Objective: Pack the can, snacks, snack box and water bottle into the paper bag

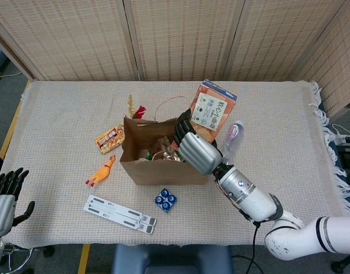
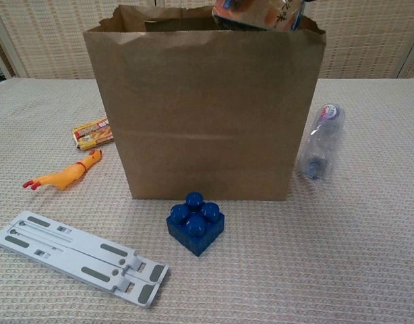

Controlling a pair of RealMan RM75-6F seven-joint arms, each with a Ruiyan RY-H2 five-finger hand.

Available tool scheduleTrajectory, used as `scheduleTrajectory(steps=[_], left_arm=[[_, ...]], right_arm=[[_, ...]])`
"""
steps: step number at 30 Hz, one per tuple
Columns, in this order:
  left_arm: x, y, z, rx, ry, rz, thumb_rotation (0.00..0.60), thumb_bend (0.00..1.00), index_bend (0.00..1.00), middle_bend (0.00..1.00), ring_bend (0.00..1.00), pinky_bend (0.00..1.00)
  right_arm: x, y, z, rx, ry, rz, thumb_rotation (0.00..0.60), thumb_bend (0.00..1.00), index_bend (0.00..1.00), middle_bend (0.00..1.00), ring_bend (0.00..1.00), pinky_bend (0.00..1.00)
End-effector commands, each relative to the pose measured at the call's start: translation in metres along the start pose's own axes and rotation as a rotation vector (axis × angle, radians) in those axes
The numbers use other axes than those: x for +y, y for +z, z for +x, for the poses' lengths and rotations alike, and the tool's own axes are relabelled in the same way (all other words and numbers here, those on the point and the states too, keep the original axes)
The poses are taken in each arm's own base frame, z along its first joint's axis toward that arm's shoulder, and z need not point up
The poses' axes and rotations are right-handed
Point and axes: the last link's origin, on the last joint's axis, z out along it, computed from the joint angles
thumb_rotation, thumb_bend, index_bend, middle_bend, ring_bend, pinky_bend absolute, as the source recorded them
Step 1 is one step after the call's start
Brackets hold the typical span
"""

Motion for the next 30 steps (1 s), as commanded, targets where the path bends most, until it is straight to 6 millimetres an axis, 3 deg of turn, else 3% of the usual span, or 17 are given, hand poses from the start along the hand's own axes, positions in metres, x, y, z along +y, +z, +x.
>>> scheduleTrajectory(steps=[1, 4, 13, 20, 23, 30], left_arm=[[0.0, 0.0, 0.0, -0.001, 0.001, 0.0, 0.6, 0.38, 0.05, 0.0, 0.0, 0.0], [0.0, 0.0, 0.0, -0.001, 0.001, 0.0, 0.6, 0.38, 0.05, 0.0, 0.0, 0.0], [0.0, 0.0, 0.0, -0.001, 0.002, -0.001, 0.6, 0.38, 0.05, 0.0, 0.0, 0.0], [0.0, 0.0, 0.0, -0.001, 0.002, 0.0, 0.6, 0.38, 0.05, 0.0, 0.0, 0.0], [0.0, 0.0, 0.0, -0.001, 0.001, 0.0, 0.6, 0.38, 0.05, 0.0, 0.0, 0.0], [0.0, 0.0, 0.0, 0.0, 0.003, 0.002, 0.6, 0.38, 0.05, 0.0, 0.0, 0.0]], right_arm=[[0.0, -0.002, -0.001, -0.038, -0.006, -0.015, 0.6, 0.12, 0.16, 0.31, 0.24, 0.33], [0.001, -0.002, 0.004, -0.026, -0.006, -0.031, 0.6, 0.05, 0.01, 0.15, 0.11, 0.24], [-0.001, -0.003, 0.004, -0.017, -0.015, -0.047, 0.6, 0.0, 0.0, 0.02, 0.0, 0.14], [0.006, -0.005, 0.006, 0.012, 0.027, -0.101, 0.6, 0.0, 0.0, 0.0, 0.0, 0.14], [0.015, -0.011, 0.003, 0.003, 0.12, -0.154, 0.6, 0.0, 0.0, 0.0, 0.0, 0.14], [0.036, -0.045, -0.03, -0.095, 0.455, -0.321, 0.6, 0.0, 0.0, 0.0, 0.0, 0.15]])
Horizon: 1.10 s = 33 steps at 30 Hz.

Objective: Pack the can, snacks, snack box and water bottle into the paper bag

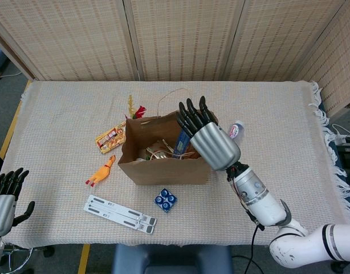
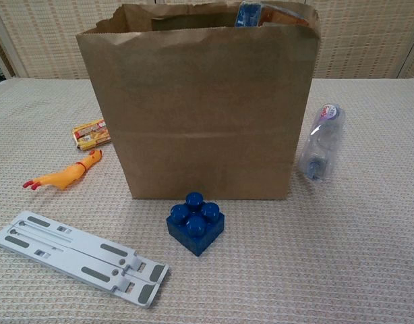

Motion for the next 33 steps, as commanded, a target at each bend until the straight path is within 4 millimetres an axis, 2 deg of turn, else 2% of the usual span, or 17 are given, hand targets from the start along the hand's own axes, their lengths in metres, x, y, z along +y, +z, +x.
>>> scheduleTrajectory(steps=[1, 6, 10, 14, 18, 24, 33], left_arm=[[0.0, 0.0, 0.0, 0.0, 0.0, 0.001, 0.6, 0.38, 0.05, 0.0, 0.0, 0.0], [0.001, 0.0, 0.0, 0.003, 0.004, 0.002, 0.6, 0.38, 0.05, 0.0, 0.0, 0.0], [0.001, 0.0, 0.0, 0.004, 0.009, 0.004, 0.6, 0.38, 0.05, 0.0, 0.0, 0.0], [0.002, 0.0, -0.001, 0.007, 0.01, 0.007, 0.6, 0.38, 0.05, 0.0, 0.0, 0.0], [0.002, 0.0, -0.001, 0.008, 0.011, 0.009, 0.6, 0.38, 0.05, 0.0, 0.0, 0.0], [0.001, 0.0, -0.001, 0.008, 0.01, 0.01, 0.6, 0.38, 0.05, 0.0, 0.0, 0.0], [0.001, 0.001, -0.001, 0.006, 0.005, 0.01, 0.6, 0.38, 0.05, 0.0, 0.0, 0.0]], right_arm=[[0.029, -0.027, -0.026, -0.096, 0.247, -0.14, 0.6, 0.0, 0.0, 0.0, 0.0, 0.15], [0.036, -0.067, -0.066, -0.235, 0.431, -0.11, 0.6, 0.0, 0.0, 0.0, 0.0, 0.15], [0.034, -0.095, -0.097, -0.31, 0.462, -0.012, 0.6, 0.0, 0.0, 0.0, 0.0, 0.15], [0.023, -0.111, -0.129, -0.374, 0.474, 0.063, 0.6, 0.0, 0.0, 0.0, 0.0, 0.15], [0.002, -0.12, -0.156, -0.458, 0.447, 0.158, 0.6, 0.0, 0.0, 0.0, 0.01, 0.15], [-0.036, -0.112, -0.185, -0.521, 0.366, 0.266, 0.6, 0.0, 0.0, 0.0, 0.01, 0.15], [-0.077, -0.075, -0.192, -0.49, 0.353, 0.263, 0.6, 0.0, 0.0, 0.0, 0.01, 0.15]])
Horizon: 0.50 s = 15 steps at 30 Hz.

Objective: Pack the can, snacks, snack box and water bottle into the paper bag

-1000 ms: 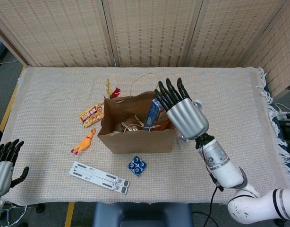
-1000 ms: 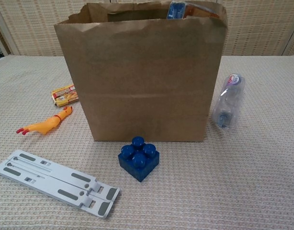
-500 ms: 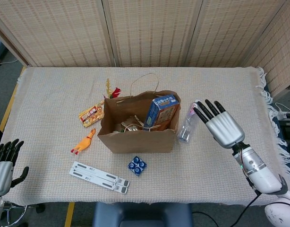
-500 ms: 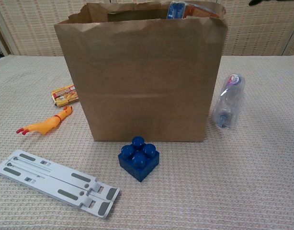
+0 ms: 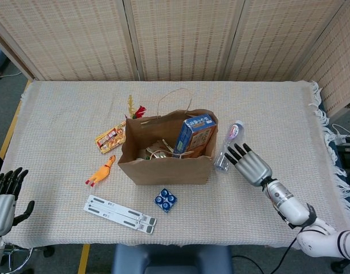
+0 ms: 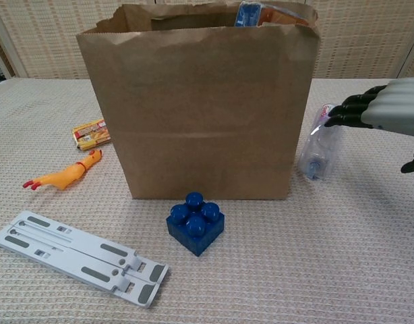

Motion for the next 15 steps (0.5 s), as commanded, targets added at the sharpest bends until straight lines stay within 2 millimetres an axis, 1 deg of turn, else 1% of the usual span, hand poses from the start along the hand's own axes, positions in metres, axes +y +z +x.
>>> scheduleTrajectory(steps=[1, 6, 8, 10, 15], left_arm=[[0.0, 0.0, 0.0, 0.0, -0.001, 0.0, 0.6, 0.38, 0.05, 0.0, 0.0, 0.0], [0.0, 0.0, 0.0, -0.002, -0.006, -0.003, 0.6, 0.38, 0.06, 0.0, 0.0, 0.0], [0.0, 0.0, 0.0, -0.002, -0.008, -0.004, 0.6, 0.38, 0.06, 0.0, 0.0, 0.0], [-0.001, 0.0, 0.0, -0.003, -0.008, -0.005, 0.6, 0.38, 0.06, 0.0, 0.0, 0.0], [-0.001, 0.0, 0.001, -0.005, -0.01, -0.008, 0.6, 0.38, 0.06, 0.0, 0.0, 0.0]], right_arm=[[-0.011, 0.022, 0.007, 0.005, 0.002, -0.01, 0.6, 0.0, 0.0, 0.0, 0.01, 0.15], [-0.024, 0.044, 0.01, -0.024, 0.035, -0.036, 0.6, 0.0, 0.0, 0.01, 0.02, 0.16], [-0.031, 0.051, 0.012, -0.026, 0.038, -0.043, 0.6, 0.0, 0.01, 0.03, 0.05, 0.17], [-0.035, 0.056, 0.013, -0.028, 0.029, -0.049, 0.6, 0.02, 0.04, 0.07, 0.07, 0.19], [-0.046, 0.068, 0.009, -0.04, -0.024, -0.068, 0.6, 0.09, 0.12, 0.13, 0.12, 0.23]])
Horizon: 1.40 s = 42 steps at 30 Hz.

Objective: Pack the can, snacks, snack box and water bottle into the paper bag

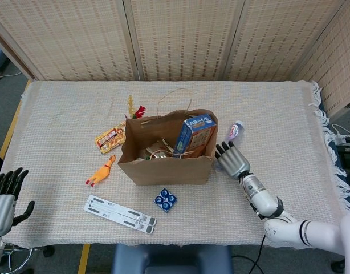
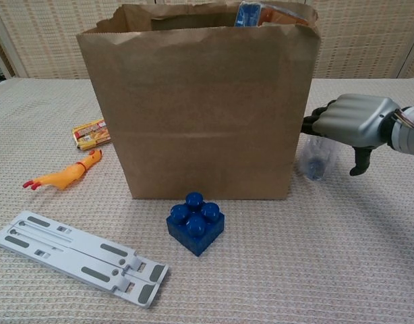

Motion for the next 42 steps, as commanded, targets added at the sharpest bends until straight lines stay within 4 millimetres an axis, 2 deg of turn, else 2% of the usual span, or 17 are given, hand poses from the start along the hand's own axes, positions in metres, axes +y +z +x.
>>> scheduleTrajectory(steps=[1, 3, 6, 8, 11, 13, 17, 23, 27, 30, 33, 35, 38, 42], left_arm=[[0.0, 0.0, 0.0, 0.0, -0.001, -0.001, 0.6, 0.38, 0.06, 0.0, 0.0, 0.0], [0.0, 0.0, 0.0, 0.0, -0.001, -0.001, 0.6, 0.38, 0.06, 0.0, 0.0, 0.0], [0.0, 0.0, 0.0, 0.0, -0.001, -0.001, 0.6, 0.38, 0.06, 0.0, 0.0, 0.0], [0.0, 0.0, 0.0, 0.0, -0.002, -0.002, 0.6, 0.38, 0.06, 0.0, 0.0, 0.0], [0.0, 0.0, 0.0, -0.001, -0.002, -0.003, 0.6, 0.38, 0.06, 0.0, 0.0, 0.0], [0.0, 0.0, 0.0, -0.001, -0.003, -0.004, 0.6, 0.38, 0.06, 0.0, 0.0, 0.0], [0.0, -0.001, 0.0, -0.001, -0.002, -0.005, 0.6, 0.38, 0.06, 0.0, 0.0, 0.0], [0.0, -0.001, 0.0, -0.001, 0.001, -0.006, 0.6, 0.38, 0.06, 0.0, 0.0, 0.0], [0.0, -0.001, 0.0, 0.0, 0.004, -0.005, 0.6, 0.38, 0.06, 0.0, 0.0, 0.0], [0.001, -0.001, 0.0, 0.002, 0.008, -0.004, 0.6, 0.38, 0.06, 0.0, 0.0, 0.0], [0.001, -0.001, 0.0, 0.003, 0.01, -0.002, 0.6, 0.38, 0.06, 0.0, 0.0, 0.0], [0.001, -0.001, 0.0, 0.004, 0.011, -0.001, 0.6, 0.38, 0.06, 0.0, 0.0, 0.0], [0.001, -0.001, 0.0, 0.005, 0.013, -0.001, 0.6, 0.38, 0.06, 0.0, 0.0, 0.0], [0.001, -0.001, 0.0, 0.006, 0.012, -0.001, 0.6, 0.38, 0.06, 0.0, 0.0, 0.0]], right_arm=[[-0.009, 0.01, 0.0, 0.009, -0.039, -0.021, 0.6, 0.11, 0.14, 0.14, 0.14, 0.24], [-0.013, 0.013, -0.001, 0.019, -0.047, -0.038, 0.6, 0.15, 0.19, 0.18, 0.18, 0.28], [-0.018, 0.017, -0.003, 0.045, -0.087, -0.058, 0.6, 0.19, 0.34, 0.3, 0.29, 0.36], [-0.02, 0.017, -0.004, 0.063, -0.118, -0.06, 0.6, 0.22, 0.49, 0.42, 0.43, 0.48], [-0.02, 0.013, -0.007, 0.078, -0.134, -0.059, 0.6, 0.26, 0.65, 0.55, 0.61, 0.67], [-0.018, 0.008, -0.007, 0.094, -0.132, -0.063, 0.6, 0.27, 0.7, 0.59, 0.65, 0.72], [-0.006, -0.007, -0.001, 0.161, -0.123, -0.068, 0.6, 0.29, 0.73, 0.61, 0.67, 0.75], [0.038, -0.044, 0.022, 0.28, -0.047, -0.132, 0.6, 0.29, 0.74, 0.62, 0.68, 0.75], [0.078, -0.071, 0.048, 0.381, -0.07, -0.203, 0.6, 0.29, 0.74, 0.62, 0.68, 0.75], [0.107, -0.091, 0.077, 0.459, -0.064, -0.269, 0.6, 0.29, 0.74, 0.62, 0.68, 0.75], [0.127, -0.106, 0.108, 0.536, -0.07, -0.318, 0.6, 0.29, 0.74, 0.62, 0.68, 0.75], [0.136, -0.113, 0.129, 0.591, -0.1, -0.34, 0.6, 0.29, 0.74, 0.62, 0.68, 0.75], [0.139, -0.115, 0.157, 0.649, -0.14, -0.349, 0.6, 0.29, 0.74, 0.62, 0.68, 0.74], [0.124, -0.109, 0.196, 0.696, -0.188, -0.325, 0.6, 0.29, 0.74, 0.62, 0.68, 0.74]])
